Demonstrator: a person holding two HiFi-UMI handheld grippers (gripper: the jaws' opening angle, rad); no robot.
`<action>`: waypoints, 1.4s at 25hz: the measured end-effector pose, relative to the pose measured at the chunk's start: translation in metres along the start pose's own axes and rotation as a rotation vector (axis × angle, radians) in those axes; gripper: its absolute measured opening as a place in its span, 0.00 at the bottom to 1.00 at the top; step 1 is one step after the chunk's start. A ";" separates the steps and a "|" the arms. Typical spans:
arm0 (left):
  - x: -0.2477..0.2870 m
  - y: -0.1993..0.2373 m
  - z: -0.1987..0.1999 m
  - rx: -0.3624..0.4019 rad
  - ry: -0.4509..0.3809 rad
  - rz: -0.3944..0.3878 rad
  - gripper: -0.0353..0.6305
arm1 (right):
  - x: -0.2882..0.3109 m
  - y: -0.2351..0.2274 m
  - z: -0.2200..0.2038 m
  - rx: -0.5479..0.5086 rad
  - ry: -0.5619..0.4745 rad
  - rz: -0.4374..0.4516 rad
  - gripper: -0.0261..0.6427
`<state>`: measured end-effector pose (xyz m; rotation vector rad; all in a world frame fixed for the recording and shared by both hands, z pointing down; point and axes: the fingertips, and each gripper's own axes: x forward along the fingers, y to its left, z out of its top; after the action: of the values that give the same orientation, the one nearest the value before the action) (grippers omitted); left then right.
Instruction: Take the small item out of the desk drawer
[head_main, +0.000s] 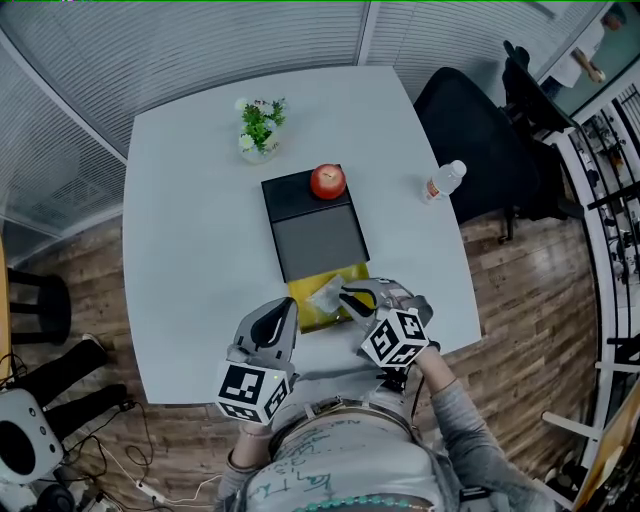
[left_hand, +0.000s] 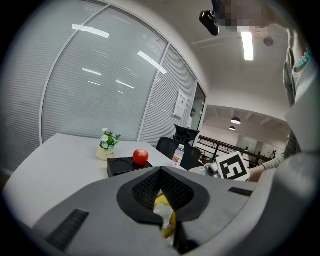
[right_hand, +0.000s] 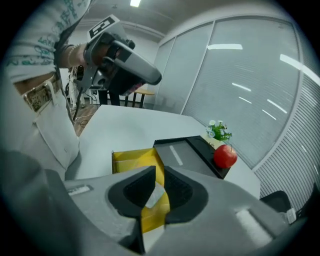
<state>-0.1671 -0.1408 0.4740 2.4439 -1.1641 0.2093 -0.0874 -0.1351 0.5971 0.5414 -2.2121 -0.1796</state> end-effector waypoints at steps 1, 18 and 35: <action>0.001 0.000 -0.001 -0.003 0.004 -0.003 0.05 | 0.004 0.003 -0.004 -0.011 0.017 0.017 0.12; 0.004 -0.002 -0.007 0.017 0.037 -0.026 0.05 | 0.066 0.038 -0.044 -0.124 0.265 0.328 0.16; 0.002 0.000 -0.008 0.005 0.030 -0.027 0.05 | 0.083 0.051 -0.058 -0.138 0.356 0.425 0.13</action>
<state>-0.1657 -0.1384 0.4818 2.4505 -1.1187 0.2403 -0.1058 -0.1230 0.7085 0.0146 -1.8961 -0.0086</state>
